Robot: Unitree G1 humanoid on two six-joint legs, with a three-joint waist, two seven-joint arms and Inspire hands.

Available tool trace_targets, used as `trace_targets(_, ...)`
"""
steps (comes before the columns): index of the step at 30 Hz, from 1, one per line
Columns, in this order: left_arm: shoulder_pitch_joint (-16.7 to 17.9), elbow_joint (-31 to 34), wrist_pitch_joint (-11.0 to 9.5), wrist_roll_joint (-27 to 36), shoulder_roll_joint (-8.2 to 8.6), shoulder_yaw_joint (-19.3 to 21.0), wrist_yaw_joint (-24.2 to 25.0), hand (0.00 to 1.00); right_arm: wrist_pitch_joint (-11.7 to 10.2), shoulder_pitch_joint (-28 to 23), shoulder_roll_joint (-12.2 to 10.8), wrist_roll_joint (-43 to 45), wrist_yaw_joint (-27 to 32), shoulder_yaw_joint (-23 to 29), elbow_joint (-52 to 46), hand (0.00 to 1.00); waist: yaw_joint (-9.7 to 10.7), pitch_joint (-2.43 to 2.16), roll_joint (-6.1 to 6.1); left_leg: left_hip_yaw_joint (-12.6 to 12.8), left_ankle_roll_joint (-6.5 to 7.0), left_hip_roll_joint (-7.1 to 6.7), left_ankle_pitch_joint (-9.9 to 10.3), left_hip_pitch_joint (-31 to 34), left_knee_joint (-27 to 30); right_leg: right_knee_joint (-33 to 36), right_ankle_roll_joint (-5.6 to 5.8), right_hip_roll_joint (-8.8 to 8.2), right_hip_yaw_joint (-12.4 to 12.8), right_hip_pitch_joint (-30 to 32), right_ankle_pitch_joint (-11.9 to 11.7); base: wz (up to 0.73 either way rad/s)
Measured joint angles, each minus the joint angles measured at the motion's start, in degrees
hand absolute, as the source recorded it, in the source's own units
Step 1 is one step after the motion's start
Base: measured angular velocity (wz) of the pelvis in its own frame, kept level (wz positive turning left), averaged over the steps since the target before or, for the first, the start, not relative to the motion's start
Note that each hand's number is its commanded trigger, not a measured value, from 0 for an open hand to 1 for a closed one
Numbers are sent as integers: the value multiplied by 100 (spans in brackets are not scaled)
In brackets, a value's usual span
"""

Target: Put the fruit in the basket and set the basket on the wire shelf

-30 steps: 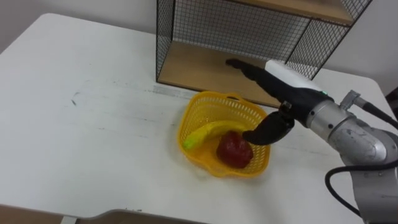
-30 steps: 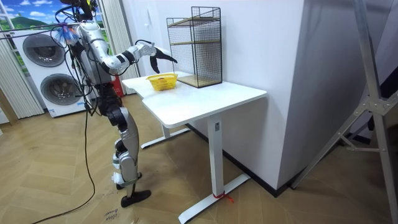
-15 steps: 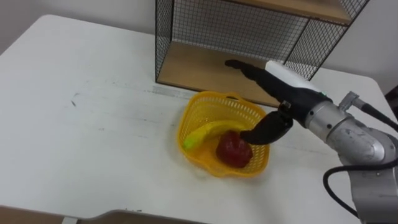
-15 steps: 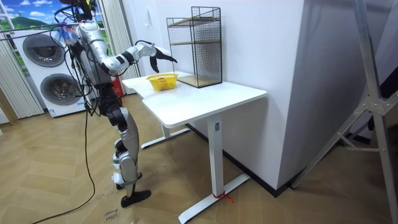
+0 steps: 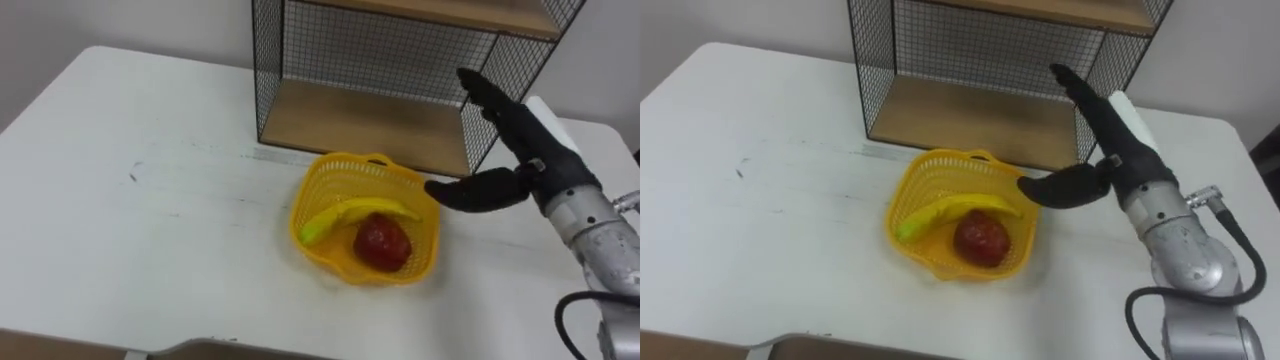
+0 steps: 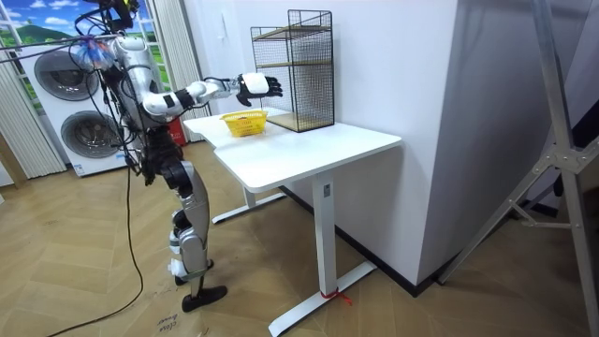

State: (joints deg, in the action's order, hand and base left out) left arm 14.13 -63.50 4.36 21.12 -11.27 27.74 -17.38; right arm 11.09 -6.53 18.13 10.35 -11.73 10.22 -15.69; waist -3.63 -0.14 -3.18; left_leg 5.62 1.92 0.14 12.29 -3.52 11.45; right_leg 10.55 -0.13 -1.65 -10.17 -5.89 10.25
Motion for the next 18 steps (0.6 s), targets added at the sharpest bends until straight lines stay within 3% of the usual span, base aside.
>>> trace_targets(4, 173, 770, -196, 1495, 24, 783, -1005, 0, -13, -190, -1, -677, 824, 345, 162, 0, 12, -17, 107, -1, 4, -11, -12, -13, 18, 5, 9, -11, -7, -24, 6, 1)
trace_targets(5, 193, 1108, -275, 1840, 47, 970, -1346, 0, -13, -244, -9, -780, 1100, 471, 219, 0, 7, -3, 133, -7, 4, -11, -12, -9, 28, 4, 9, -11, -22, -30, 6, 0)
trace_targets(7, 300, 1594, -412, 2139, 80, 1043, -1873, 0, -50, -293, -13, -837, 1502, 531, 341, 0, 25, -20, 137, -23, 4, -14, -11, -7, 45, 3, 11, -17, -53, -43, 7, 6)
trace_targets(10, 388, 2807, -493, 2205, 158, 1044, -2718, 0, -83, -598, -131, -840, 2038, 693, 389, 0, -91, -32, 157, -71, 8, -13, 8, 48, 129, 23, 15, -19, -73, 15, 11, 6)
trace_targets(12, 436, 3289, -676, 2199, 153, 1076, -3089, 0, -137, -746, -173, -902, 2269, 695, 387, 0, -139, -56, 206, -69, 9, -19, 5, 44, 123, 22, 15, -23, -73, 14, 11, 0)
trace_targets(14, 451, 3853, -756, 2049, 160, 1292, -3539, 0, -194, -918, -235, -905, 2547, 710, 387, 0, -162, -106, 289, -71, 10, -29, 3, 8, 113, 25, 24, -24, -48, 2, 20, 0)
trace_targets(18, 523, 4915, -832, 1505, 97, 1589, -4174, 0, -254, -991, -235, -1224, 2878, 867, 466, 0, -137, -104, 317, -98, 10, -42, 3, 16, 120, 15, 29, -25, -17, 7, 31, 1)
